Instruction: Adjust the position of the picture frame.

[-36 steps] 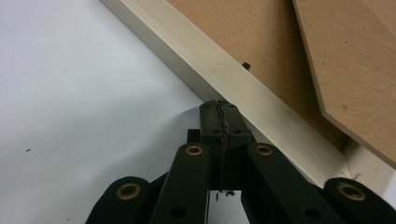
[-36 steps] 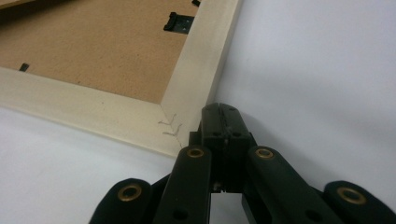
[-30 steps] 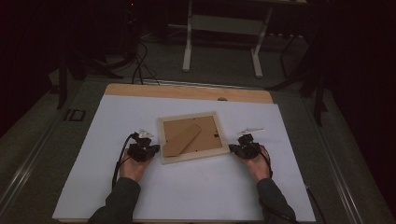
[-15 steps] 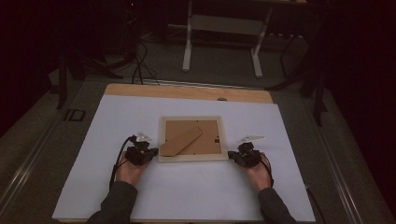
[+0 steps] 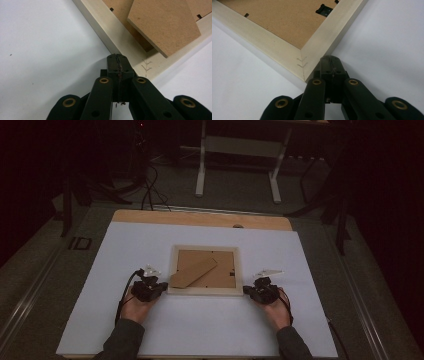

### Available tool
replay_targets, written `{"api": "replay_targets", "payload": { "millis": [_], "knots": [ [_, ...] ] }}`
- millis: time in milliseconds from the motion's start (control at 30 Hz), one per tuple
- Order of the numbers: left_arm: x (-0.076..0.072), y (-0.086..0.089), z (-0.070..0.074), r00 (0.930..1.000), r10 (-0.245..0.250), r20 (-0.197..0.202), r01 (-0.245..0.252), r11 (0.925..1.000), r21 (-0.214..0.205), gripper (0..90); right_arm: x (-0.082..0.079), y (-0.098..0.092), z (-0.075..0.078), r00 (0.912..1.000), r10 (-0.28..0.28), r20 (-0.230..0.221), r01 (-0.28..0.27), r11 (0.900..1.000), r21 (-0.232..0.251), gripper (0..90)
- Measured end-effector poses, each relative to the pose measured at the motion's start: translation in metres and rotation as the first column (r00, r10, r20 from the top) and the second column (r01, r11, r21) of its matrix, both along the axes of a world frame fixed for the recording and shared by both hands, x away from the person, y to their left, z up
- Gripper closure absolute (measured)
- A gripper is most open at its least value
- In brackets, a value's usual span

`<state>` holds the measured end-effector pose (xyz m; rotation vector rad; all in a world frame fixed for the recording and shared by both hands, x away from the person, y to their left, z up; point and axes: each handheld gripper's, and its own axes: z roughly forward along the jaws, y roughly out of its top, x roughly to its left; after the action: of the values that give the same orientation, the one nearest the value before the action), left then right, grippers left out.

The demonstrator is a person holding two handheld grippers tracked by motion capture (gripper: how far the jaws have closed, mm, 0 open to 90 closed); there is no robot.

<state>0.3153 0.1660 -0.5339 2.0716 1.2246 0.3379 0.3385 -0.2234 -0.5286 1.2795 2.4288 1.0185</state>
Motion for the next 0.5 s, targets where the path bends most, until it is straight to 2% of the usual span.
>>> {"api": "replay_targets", "payload": {
  "millis": [167, 333, 500],
  "knots": [
    [-0.009, 0.0, 0.0, 0.9999, -0.015, 0.005, 0.015, 0.9998, 0.01, 90.0, -0.001, 0.0, -0.001, 1.0, -0.007, 0.0, 0.007, 0.9999, 0.01, 90.0],
    [-0.015, 0.0, -0.001, 0.9999, -0.009, 0.008, 0.009, 1.0, -0.002, 90.0, -0.003, -0.002, -0.001, 1.0, 0.0, -0.007, 0.0, 0.9996, 0.029, 90.0],
    [-0.019, -0.001, 0.0, 0.9998, -0.011, 0.014, 0.01, 0.9999, 0.005, 90.0, -0.005, -0.003, -0.002, 1.0, 0.005, -0.005, -0.005, 0.9994, 0.035, 90.0]
  ]
}}
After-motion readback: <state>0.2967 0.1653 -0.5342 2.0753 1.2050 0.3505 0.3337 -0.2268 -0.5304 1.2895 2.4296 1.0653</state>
